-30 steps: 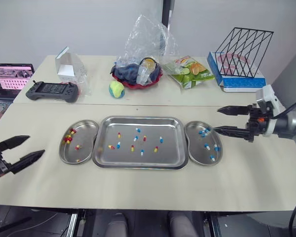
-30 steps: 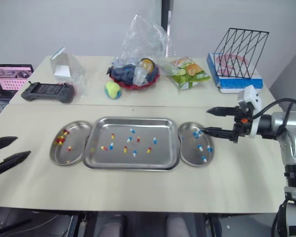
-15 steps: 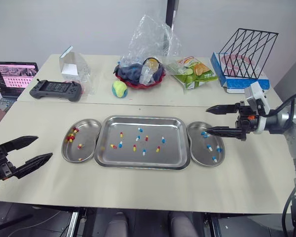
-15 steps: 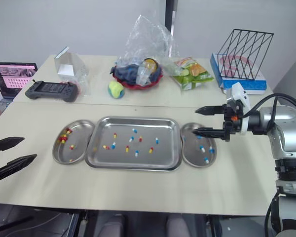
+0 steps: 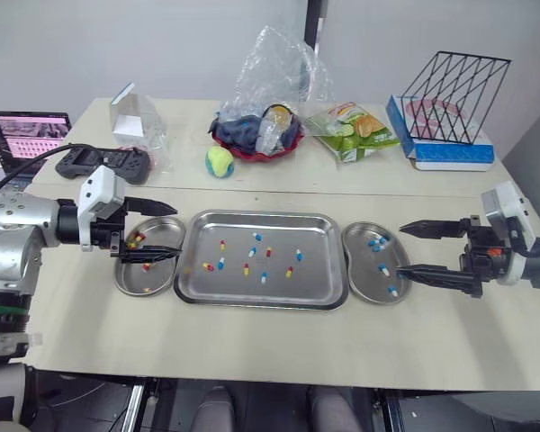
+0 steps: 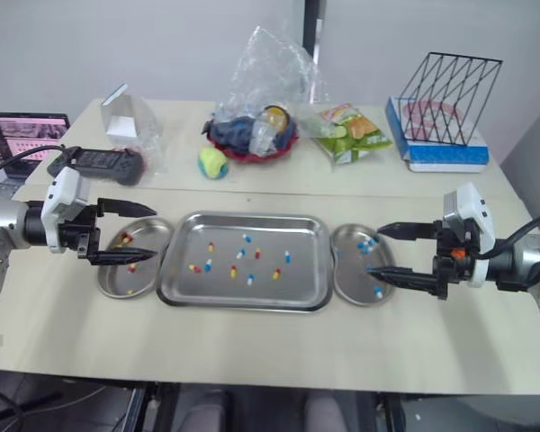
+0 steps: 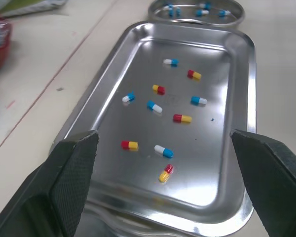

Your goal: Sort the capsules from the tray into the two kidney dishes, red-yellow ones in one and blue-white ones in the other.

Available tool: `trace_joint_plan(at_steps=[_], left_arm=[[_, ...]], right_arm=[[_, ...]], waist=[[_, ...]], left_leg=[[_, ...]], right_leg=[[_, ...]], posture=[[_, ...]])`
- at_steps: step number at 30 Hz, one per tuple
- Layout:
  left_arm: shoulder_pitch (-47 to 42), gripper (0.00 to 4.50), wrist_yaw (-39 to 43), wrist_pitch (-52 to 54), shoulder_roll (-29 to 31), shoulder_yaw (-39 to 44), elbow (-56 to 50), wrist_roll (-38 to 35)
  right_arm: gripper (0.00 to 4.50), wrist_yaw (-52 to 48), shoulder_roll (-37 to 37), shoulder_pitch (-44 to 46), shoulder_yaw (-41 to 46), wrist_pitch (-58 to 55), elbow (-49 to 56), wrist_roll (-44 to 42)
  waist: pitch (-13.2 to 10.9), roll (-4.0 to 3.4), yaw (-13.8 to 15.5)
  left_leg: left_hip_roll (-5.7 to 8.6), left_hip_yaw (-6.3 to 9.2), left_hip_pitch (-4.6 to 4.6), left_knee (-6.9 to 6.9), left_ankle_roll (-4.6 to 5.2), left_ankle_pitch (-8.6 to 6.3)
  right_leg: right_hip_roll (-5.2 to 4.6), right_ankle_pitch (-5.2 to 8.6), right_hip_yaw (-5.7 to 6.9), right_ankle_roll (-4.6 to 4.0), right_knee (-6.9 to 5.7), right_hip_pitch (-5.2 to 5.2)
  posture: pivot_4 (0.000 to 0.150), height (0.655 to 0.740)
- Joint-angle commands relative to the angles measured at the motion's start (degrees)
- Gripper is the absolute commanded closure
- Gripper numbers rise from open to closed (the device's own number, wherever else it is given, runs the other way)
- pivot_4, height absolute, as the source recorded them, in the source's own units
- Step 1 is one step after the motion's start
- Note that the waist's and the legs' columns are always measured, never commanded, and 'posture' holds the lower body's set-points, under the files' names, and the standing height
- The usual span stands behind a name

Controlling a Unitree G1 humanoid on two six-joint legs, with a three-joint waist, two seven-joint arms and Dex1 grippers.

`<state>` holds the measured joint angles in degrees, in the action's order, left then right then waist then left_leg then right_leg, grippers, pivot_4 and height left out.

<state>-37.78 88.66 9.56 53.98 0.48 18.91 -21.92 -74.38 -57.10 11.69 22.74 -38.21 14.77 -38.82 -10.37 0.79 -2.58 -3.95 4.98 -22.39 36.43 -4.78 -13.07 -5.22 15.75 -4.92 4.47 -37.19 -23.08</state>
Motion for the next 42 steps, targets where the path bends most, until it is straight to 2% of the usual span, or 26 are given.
trace_joint_plan(at_steps=[1,4,9,18,30,42], left_arm=[[-6.63,0.00,3.69,-8.55,-1.57,-5.93,8.50,5.21],[-12.61,0.00,3.84,-16.95,-4.56,-13.80,17.04,9.78],[-18.21,0.00,3.84,-22.02,-7.73,-19.43,25.40,10.51],[-22.73,2.84,3.84,-29.00,-9.38,-27.56,34.50,15.45],[-22.42,2.84,3.84,-29.46,-11.39,-29.00,33.91,16.91],[-23.03,2.84,3.33,-33.70,-14.29,-26.76,36.28,25.98]], right_arm=[[0.02,2.80,-0.41,-5.15,8.32,-2.00,5.91,-2.58],[0.02,5.43,0.99,-10.60,13.50,-3.04,10.08,-3.57],[0.02,8.81,2.35,-15.81,16.85,-4.05,12.72,-4.62],[0.00,11.11,1.83,-21.22,18.76,-4.74,14.74,-4.97],[0.00,12.49,1.41,-20.19,18.38,-4.28,14.14,-6.15],[0.00,13.77,1.45,-19.82,20.64,-4.98,14.72,-8.36]], waist=[[0.00,0.00,0.11],[0.00,0.01,0.48],[-0.02,0.04,0.40],[-0.02,0.05,0.11],[-0.02,0.05,0.34],[-0.02,0.06,0.31]], left_leg=[[0.00,0.02,0.00,0.00,0.00,0.00],[0.03,0.02,-0.05,0.16,0.02,-0.01],[0.03,0.02,-0.12,0.30,0.06,-0.03],[0.04,0.06,-0.12,0.31,0.08,-0.04],[0.04,0.07,-0.22,0.37,0.07,-0.04],[0.05,0.08,-0.23,0.39,0.07,-0.04]], right_leg=[[0.00,0.00,0.01,0.00,0.00,0.01],[-0.03,0.00,0.00,0.01,0.02,0.06],[-0.02,-0.01,0.02,0.03,0.01,0.08],[-0.01,0.00,0.01,0.05,0.00,0.09],[-0.02,0.01,0.02,0.08,0.01,0.09],[-0.02,0.01,0.02,0.08,0.01,0.09]], posture=[[0.150,0.7380],[0.150,0.7380],[0.150,0.7380],[0.150,0.7380],[0.150,0.7380],[0.150,0.7380]])
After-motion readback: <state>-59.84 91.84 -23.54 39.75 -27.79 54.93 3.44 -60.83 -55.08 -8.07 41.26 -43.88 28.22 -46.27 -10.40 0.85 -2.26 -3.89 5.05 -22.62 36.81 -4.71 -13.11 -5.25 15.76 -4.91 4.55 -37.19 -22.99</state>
